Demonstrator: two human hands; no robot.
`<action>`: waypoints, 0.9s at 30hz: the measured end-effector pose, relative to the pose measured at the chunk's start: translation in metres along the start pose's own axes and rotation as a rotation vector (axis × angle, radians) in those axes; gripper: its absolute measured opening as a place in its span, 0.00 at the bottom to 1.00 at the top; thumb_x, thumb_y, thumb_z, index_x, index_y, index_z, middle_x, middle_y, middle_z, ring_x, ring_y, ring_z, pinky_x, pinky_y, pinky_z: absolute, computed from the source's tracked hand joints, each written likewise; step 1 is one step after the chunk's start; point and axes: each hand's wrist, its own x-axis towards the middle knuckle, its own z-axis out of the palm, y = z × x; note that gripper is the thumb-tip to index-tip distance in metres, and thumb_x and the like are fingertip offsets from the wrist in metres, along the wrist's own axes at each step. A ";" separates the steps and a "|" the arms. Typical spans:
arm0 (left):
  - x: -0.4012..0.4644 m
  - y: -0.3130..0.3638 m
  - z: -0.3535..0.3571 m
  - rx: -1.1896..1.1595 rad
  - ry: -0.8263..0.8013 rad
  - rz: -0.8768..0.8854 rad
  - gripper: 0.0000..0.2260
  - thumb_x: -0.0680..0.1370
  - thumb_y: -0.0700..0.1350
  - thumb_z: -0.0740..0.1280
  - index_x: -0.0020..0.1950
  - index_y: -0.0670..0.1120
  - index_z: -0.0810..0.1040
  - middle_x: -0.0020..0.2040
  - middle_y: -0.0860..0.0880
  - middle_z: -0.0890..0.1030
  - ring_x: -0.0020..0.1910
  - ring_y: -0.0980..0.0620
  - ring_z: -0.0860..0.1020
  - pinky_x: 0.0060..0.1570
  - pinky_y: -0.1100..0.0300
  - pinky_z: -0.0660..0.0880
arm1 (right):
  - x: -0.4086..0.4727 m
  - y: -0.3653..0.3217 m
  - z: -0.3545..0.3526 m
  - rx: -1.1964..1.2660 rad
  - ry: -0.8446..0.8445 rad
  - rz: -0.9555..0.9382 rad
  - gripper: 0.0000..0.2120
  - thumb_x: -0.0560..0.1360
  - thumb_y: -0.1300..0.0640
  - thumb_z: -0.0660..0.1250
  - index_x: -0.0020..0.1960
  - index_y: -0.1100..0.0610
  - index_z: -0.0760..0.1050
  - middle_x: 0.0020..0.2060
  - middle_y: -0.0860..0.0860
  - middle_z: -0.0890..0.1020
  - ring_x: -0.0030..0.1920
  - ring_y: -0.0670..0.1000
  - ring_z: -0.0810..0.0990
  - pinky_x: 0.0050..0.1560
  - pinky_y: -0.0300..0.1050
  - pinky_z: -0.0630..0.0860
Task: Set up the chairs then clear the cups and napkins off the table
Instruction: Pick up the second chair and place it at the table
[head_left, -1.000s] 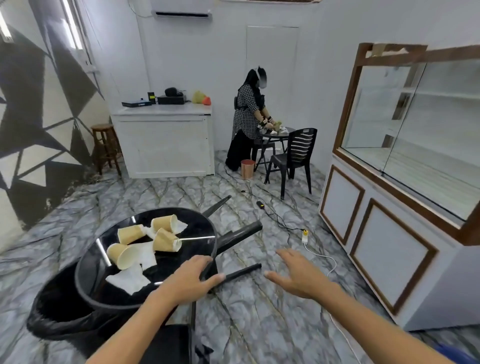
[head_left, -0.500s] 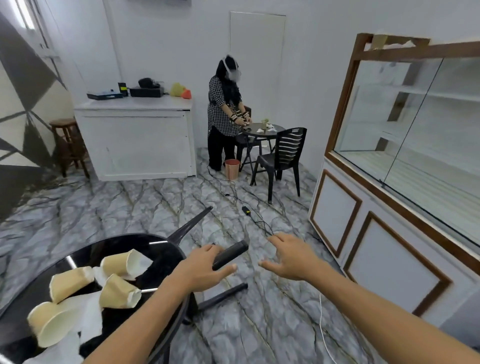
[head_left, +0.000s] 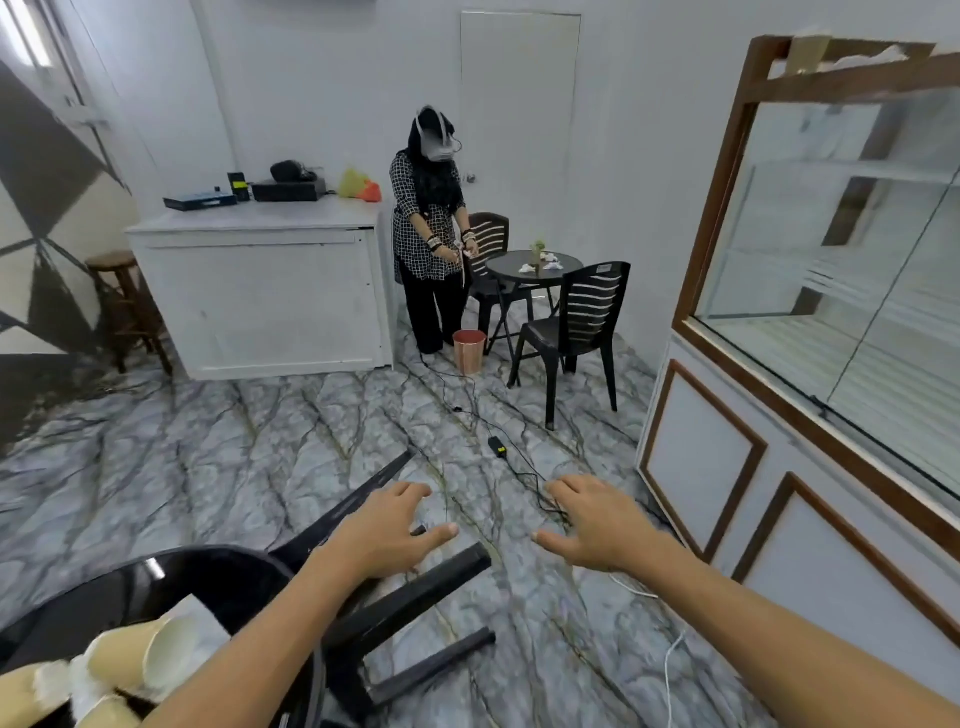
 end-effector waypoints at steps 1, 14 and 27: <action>0.016 0.003 0.000 0.004 -0.007 -0.008 0.41 0.74 0.75 0.57 0.79 0.51 0.62 0.79 0.50 0.65 0.76 0.47 0.65 0.72 0.49 0.68 | 0.013 0.014 0.002 -0.003 -0.003 -0.009 0.35 0.75 0.31 0.56 0.73 0.53 0.63 0.67 0.51 0.71 0.67 0.53 0.69 0.67 0.49 0.68; 0.210 0.026 -0.005 0.067 -0.001 -0.122 0.38 0.75 0.74 0.56 0.78 0.51 0.64 0.77 0.52 0.66 0.73 0.48 0.66 0.69 0.51 0.69 | 0.199 0.149 0.004 0.031 -0.066 -0.144 0.35 0.75 0.31 0.56 0.74 0.53 0.63 0.67 0.50 0.71 0.66 0.52 0.70 0.66 0.49 0.68; 0.396 -0.041 -0.030 0.020 0.037 -0.257 0.36 0.76 0.73 0.56 0.76 0.50 0.67 0.75 0.52 0.68 0.71 0.48 0.67 0.68 0.52 0.70 | 0.443 0.193 0.016 0.005 -0.099 -0.302 0.34 0.75 0.31 0.55 0.72 0.52 0.64 0.65 0.51 0.73 0.65 0.54 0.71 0.64 0.50 0.69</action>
